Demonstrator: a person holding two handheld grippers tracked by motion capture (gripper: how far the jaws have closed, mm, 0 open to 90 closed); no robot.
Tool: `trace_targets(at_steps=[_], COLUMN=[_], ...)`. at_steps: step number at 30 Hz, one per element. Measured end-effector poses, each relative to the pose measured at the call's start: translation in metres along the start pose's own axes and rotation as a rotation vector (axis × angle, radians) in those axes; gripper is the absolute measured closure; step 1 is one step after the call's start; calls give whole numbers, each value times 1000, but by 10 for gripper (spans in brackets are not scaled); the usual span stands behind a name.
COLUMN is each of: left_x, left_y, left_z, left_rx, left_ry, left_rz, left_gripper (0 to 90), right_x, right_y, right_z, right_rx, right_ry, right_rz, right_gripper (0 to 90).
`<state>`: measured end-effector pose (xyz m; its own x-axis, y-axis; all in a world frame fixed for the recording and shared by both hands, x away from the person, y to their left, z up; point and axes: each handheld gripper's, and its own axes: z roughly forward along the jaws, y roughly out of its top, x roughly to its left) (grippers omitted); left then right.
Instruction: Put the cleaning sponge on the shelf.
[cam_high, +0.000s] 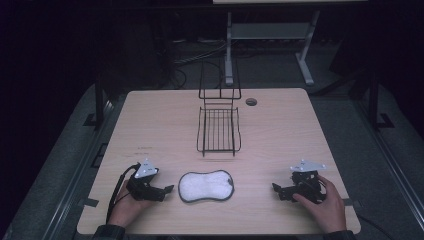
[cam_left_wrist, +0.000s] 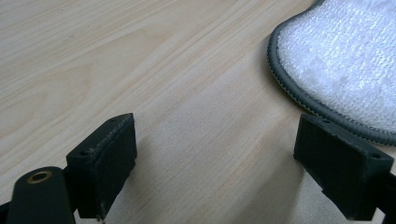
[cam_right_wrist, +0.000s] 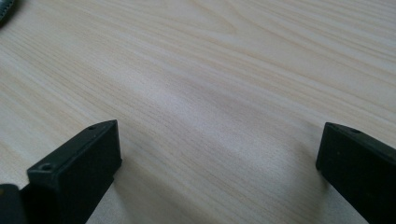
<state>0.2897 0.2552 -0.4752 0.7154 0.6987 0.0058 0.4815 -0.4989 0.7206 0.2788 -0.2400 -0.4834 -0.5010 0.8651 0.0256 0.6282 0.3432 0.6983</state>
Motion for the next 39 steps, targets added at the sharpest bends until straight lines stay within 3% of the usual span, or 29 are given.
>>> trace_targets(at_steps=[8, 9, 10, 12, 16, 22, 28, 39], left_x=[3, 4, 4, 5, 7, 0, -11, -35], left_y=[-1, -1, -1, 0, 5, 23, 46, 87], left_z=[-4, -6, -9, -16, -29, -33, -24, 3], left_rx=[10, 17, 18, -13, -63, -67, -72, -90], left_ry=[4, 13, 21, 34, -5, -91, -161, -265], left_rz=[-2, -2, 9, 16, -12, -16, 6, 81], left_gripper=[146, 161, 234, 264, 481, 897, 898, 897], right_x=[0, 0, 0, 0, 0, 1, 1, 1], right_y=[0, 0, 0, 0, 0, 1, 1, 2], right_z=[0, 0, 0, 0, 0, 1, 1, 1], right_rx=[1, 1, 2, 2, 3, 2, 2, 2], right_ry=[0, 0, 1, 1, 0, -3, -4, -5], right_rz=[2, 3, 4, 4, 5, 8, 8, 10], right_gripper=[0, 0, 0, 0, 0, 0, 0, 0])
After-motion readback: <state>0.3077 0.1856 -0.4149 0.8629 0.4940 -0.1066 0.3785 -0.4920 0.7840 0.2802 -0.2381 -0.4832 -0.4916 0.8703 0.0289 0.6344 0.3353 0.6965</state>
